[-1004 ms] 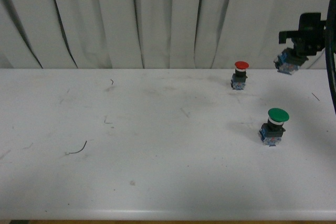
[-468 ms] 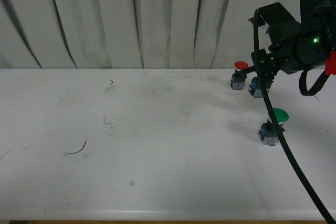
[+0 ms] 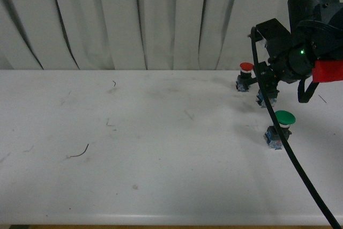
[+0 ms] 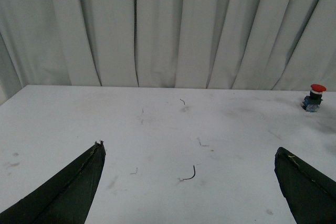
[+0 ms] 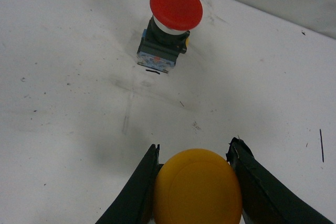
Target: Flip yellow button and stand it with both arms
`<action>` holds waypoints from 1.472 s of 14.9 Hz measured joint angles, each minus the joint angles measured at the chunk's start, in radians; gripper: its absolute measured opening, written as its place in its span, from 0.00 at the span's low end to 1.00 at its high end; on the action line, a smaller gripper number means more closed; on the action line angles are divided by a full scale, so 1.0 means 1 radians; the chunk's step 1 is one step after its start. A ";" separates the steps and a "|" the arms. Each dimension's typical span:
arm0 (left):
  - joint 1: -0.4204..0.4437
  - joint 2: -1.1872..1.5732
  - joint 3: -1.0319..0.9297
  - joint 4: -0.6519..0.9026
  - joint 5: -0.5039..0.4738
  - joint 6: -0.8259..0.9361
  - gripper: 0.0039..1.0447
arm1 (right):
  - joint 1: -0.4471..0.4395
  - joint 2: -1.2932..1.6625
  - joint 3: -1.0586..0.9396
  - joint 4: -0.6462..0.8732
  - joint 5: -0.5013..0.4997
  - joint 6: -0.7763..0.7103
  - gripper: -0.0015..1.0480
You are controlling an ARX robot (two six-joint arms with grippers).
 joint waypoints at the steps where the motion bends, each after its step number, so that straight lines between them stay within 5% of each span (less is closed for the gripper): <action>1: 0.000 0.000 0.000 0.000 0.000 0.000 0.94 | 0.000 0.010 0.002 0.002 0.020 0.011 0.34; 22: 0.000 0.000 0.000 0.000 0.000 0.000 0.94 | 0.039 0.089 0.054 0.029 0.077 0.064 0.37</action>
